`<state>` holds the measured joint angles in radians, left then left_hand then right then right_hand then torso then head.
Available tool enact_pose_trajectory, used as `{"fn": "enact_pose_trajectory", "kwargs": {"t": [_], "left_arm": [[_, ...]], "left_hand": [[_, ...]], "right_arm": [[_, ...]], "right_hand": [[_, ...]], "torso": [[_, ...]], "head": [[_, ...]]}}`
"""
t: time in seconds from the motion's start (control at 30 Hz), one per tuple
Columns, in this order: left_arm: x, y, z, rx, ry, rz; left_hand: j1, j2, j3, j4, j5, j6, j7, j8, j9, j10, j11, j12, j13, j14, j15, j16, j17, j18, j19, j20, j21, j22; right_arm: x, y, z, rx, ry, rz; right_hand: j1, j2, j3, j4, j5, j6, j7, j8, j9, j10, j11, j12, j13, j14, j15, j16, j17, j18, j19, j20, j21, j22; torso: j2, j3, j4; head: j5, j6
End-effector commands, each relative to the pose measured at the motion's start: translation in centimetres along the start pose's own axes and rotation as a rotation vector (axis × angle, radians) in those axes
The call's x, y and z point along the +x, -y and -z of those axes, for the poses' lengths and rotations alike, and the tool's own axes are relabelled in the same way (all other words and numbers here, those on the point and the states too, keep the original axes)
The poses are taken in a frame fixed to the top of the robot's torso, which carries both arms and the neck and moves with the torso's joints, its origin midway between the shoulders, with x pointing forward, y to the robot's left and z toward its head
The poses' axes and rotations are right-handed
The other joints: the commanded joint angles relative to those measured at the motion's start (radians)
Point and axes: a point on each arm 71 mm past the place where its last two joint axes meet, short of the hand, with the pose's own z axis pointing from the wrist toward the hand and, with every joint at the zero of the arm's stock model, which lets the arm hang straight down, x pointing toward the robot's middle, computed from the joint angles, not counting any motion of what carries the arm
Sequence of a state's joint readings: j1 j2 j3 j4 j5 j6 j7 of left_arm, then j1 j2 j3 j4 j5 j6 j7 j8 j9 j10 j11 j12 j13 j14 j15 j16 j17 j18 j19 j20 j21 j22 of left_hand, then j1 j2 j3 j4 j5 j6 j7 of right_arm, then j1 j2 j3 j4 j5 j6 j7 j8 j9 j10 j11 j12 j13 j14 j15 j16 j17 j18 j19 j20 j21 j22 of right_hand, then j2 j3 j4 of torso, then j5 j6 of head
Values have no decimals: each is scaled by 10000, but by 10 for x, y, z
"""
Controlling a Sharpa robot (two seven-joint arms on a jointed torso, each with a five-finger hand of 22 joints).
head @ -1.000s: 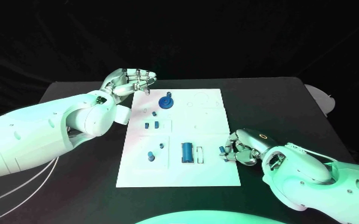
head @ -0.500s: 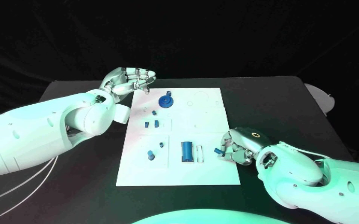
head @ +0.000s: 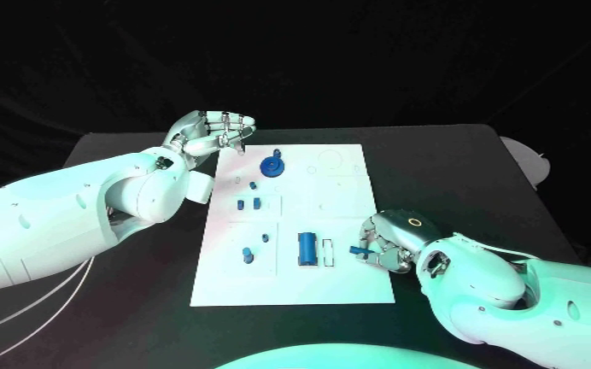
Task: Assemble the parts on the task board
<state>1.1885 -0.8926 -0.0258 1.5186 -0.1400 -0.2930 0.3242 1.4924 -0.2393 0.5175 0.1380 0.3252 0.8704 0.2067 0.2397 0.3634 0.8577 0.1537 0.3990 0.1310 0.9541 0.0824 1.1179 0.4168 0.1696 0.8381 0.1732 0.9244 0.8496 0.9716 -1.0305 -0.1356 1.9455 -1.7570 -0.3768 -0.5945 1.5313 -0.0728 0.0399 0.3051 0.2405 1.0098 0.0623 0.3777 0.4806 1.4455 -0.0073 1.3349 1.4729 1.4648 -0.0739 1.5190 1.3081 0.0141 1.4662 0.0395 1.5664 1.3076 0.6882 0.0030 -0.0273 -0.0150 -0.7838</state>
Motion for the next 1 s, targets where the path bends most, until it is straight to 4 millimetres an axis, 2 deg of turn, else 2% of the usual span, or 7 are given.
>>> {"fn": "enact_pose_trajectory", "kwargs": {"t": [0.03, 0.07, 0.17, 0.33, 0.37, 0.63, 1.0], "left_arm": [[3, 1, 0, 36, -184, 101], [3, 1, 0, 34, -185, 101], [3, 1, 0, 24, -184, 101], [3, 1, 0, 17, -193, 104], [3, 1, -1, 17, -198, 105], [4, 1, -1, 24, -227, 116], [6, 1, -1, 35, -281, 135]], "left_hand": [[-101, 29, 72, -10, 23, -46, 28, 69, -14, -45, 13, 42, -13, -60, -25, 15, -16, 141, -75, -3, -16, 12], [-101, 29, 72, -10, 23, -46, 28, 69, -14, -45, 13, 42, -13, -60, -25, 15, -16, 141, -75, -3, -16, 12], [-101, 29, 72, -10, 23, -46, 28, 69, -14, -45, 13, 42, -13, -60, -25, 15, -16, 141, -75, -3, -16, 12], [-101, 29, 72, -10, 23, -46, 28, 69, -14, -45, 13, 42, -13, -60, -25, 15, -16, 141, -75, -3, -16, 12], [-101, 29, 72, -10, 23, -46, 28, 69, -14, -45, 13, 42, -13, -60, -25, 15, -16, 141, -75, -3, -16, 12], [-101, 29, 72, -10, 23, -46, 28, 69, -14, -45, 13, 42, -13, -60, -25, 15, -16, 141, -75, -3, -16, 12], [-101, 29, 72, -10, 23, -46, 28, 69, -14, -45, 13, 42, -13, -60, -25, 15, -16, 141, -75, -3, -16, 12]], "right_arm": [[16, 9, 1, 706, -941, 540], [15, 8, 1, 700, -908, 506], [12, 6, 2, 626, -636, 281], [1, -1, 3, 442, -110, -185], [-2, -3, 3, 384, 25, -345], [-10, -17, 3, 175, 257, -1451], [-2, -29, -6, 308, -460, -2674]], "right_hand": [[505, 366, 477, -156, 429, 37, 39, 53, 47, -1, -22, -52, -713, 809, 8, 18, 1339, -141, 1046, -38, 44, 2632], [435, 255, 743, -145, 664, 37, 46, 77, 76, 4, -17, -56, -710, 810, 15, 18, 1342, -141, 1046, -37, 44, 2632], [116, -154, 1743, -181, 920, -2, 20, 195, 216, 39, -4, -52, -691, 812, 10, 19, 1354, -141, 1046, -25, 44, 2632], [-151, -441, 2406, -216, 1073, -42, 37, 293, 331, 71, -31, -32, -666, 822, 11, 34, 1397, -141, 1046, -30, 44, 2632], [-338, -582, 2779, -235, 1091, -67, 37, 350, 398, 77, -33, -42, -667, 821, 8, 33, 1396, -141, 1046, -32, 44, 2632], [-713, -797, 3352, -253, 1134, -112, 36, 439, 509, 104, -28, -27, -645, 825, 5, 39, 1415, -141, 1046, -33, 44, 2632], [-1133, -912, 3647, -209, 1079, -137, 38, 484, 572, 114, -24, -30, -639, 824, 11, 33, 1405, -141, 1046, -30, 44, 2632]], "torso": [[7, 4, -3], [8, 6, -2], [4, 9, 4], [0, -1, -1], [1, 0, -2], [17, 6, 13], [8, -3, 3]], "head": [[16, -14], [19, -13], [12, -10], [13, -10], [10, -4], [5, -29], [12, -87]]}}
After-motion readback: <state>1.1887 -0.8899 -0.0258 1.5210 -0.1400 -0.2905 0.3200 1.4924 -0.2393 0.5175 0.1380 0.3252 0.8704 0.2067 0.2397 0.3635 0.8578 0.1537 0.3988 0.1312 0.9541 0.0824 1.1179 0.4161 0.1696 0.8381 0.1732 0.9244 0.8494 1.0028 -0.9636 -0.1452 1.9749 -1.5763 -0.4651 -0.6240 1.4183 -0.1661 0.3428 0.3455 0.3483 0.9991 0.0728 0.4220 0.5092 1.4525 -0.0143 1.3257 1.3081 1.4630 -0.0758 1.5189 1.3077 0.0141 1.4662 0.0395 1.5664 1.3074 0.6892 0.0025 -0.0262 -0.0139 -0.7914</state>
